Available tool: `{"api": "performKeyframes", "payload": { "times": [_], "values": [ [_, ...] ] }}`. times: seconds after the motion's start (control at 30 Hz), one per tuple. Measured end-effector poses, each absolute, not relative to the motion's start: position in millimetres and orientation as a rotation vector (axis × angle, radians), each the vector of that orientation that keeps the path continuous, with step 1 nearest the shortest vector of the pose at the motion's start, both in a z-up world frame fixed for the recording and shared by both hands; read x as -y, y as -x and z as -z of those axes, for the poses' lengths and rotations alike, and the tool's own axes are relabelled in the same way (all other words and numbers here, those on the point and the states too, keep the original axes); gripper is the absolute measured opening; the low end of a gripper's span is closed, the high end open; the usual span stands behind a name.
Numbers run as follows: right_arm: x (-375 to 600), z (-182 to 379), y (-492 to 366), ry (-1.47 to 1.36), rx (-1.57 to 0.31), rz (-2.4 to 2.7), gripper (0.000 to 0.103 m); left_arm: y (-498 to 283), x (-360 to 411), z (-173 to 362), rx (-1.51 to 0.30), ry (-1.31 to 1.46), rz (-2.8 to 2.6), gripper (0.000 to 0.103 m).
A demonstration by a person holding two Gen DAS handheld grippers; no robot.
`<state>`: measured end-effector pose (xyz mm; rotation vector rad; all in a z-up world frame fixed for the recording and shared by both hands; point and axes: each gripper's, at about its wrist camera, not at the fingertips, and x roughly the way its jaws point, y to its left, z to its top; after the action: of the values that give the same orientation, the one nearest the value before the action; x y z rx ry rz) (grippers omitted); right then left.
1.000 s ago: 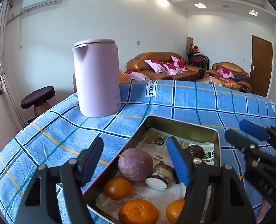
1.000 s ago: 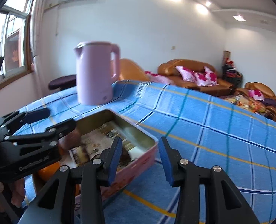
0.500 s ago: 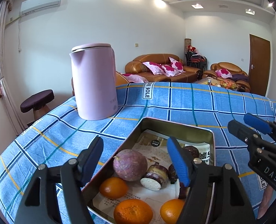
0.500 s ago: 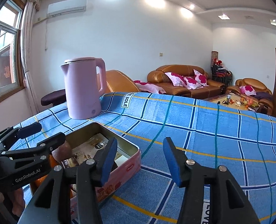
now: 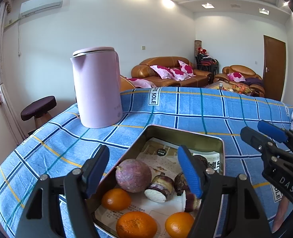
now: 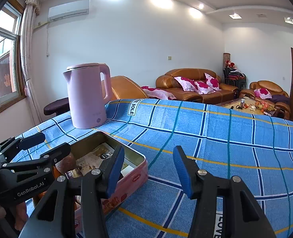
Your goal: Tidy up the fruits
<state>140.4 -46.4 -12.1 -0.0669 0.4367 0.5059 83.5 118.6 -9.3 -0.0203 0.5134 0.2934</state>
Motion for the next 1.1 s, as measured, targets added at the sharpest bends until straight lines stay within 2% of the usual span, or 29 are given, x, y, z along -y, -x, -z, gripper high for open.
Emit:
{"api": "performKeyframes", "payload": {
  "times": [0.07,0.47,0.67,0.93,1.03,1.1],
  "values": [
    [47.7,11.9,-140.4,0.065,-0.434,-0.502,0.053,-84.6,-117.3,9.3,-0.515,0.018,-0.299,0.079],
    [57.6,11.3,-141.8,0.040,-0.430,-0.483,0.053,-81.8,-105.6,5.6,-0.495,-0.016,-0.281,0.080],
    [58.5,10.8,-141.0,0.040,-0.425,-0.481,0.053,-79.9,-105.8,4.3,-0.486,-0.017,-0.293,0.090],
    [63.4,8.9,-141.4,0.026,-0.419,-0.471,0.053,-76.9,-104.7,-0.1,-0.473,-0.015,-0.286,0.091],
    [63.6,8.6,-141.7,0.025,-0.419,-0.469,0.053,-76.1,-102.9,-1.2,-0.470,-0.017,-0.280,0.098],
    [63.8,8.8,-141.9,0.025,-0.419,-0.469,0.053,-76.5,-101.4,-0.9,-0.472,-0.020,-0.280,0.098]
  ]
}}
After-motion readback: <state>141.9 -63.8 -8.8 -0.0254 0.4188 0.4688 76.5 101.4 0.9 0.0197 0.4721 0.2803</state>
